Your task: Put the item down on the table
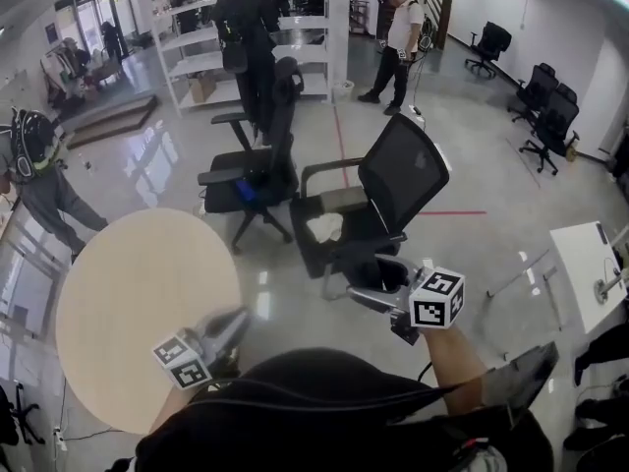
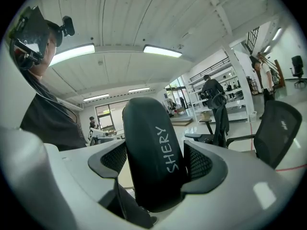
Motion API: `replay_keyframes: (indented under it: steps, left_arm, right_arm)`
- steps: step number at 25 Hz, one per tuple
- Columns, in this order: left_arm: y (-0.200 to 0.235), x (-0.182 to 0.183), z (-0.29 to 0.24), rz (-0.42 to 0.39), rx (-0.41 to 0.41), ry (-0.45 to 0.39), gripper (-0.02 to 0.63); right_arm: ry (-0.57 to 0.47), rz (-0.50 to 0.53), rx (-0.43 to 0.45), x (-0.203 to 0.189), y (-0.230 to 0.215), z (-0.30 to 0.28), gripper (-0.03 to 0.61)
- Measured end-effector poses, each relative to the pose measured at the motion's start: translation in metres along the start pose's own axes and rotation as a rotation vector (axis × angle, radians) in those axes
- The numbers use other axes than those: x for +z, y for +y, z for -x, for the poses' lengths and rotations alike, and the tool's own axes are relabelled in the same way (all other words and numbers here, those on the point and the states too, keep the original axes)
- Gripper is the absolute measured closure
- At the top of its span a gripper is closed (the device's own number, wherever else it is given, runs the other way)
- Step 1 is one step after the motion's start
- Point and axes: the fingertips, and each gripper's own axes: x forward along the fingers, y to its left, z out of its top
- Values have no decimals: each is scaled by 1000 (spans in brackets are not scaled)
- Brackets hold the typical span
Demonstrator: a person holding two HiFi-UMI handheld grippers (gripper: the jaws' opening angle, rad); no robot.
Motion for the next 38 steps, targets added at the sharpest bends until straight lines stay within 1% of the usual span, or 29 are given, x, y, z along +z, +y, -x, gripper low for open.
replay_keyframes:
  steps: [4,8,11,13,15,17,19,22,25,29,31,35,38]
  left_arm:
    - [-6,7,1,-35,83,-40,617]
    - [-4,16,25,-55,203,-65,617]
    - [8,28,47,-84,278,-75,617]
    - [11,43,74,-102,333,-106,617]
    - [11,56,111,-118,415,-132,617]
    - [21,61,146,-137,505,-145,617]
    - [35,67,168,-156,557,-164,617]
    - [59,74,188,-189,582,-195,617]
    - [96,76,223,-175,581,-245,617]
    - [144,83,291,-150,584,-288,617]
    - [170,87,324,-131,607,-315,617]
    - [210,96,389,-97,642,-337,617]
    - [229,87,435,-72,659,-342,617]
  right_arm:
    - [9,33,73,5,-12,-4,195]
    - [10,64,164,13,-13,-23,196]
    - [-4,58,199,14,-15,-40,196]
    - [-5,57,227,16,-8,-57,196]
    - [5,70,277,21,8,-83,196]
    - [16,89,319,28,20,-112,198]
    - [32,112,339,35,25,-138,198]
    - [87,173,338,43,27,-176,199]
    - [118,214,309,50,39,-226,199]
    - [128,263,282,65,81,-305,199]
    - [146,289,281,78,98,-349,199]
    - [189,349,298,96,143,-450,199]
    - [209,373,321,93,179,-519,199]
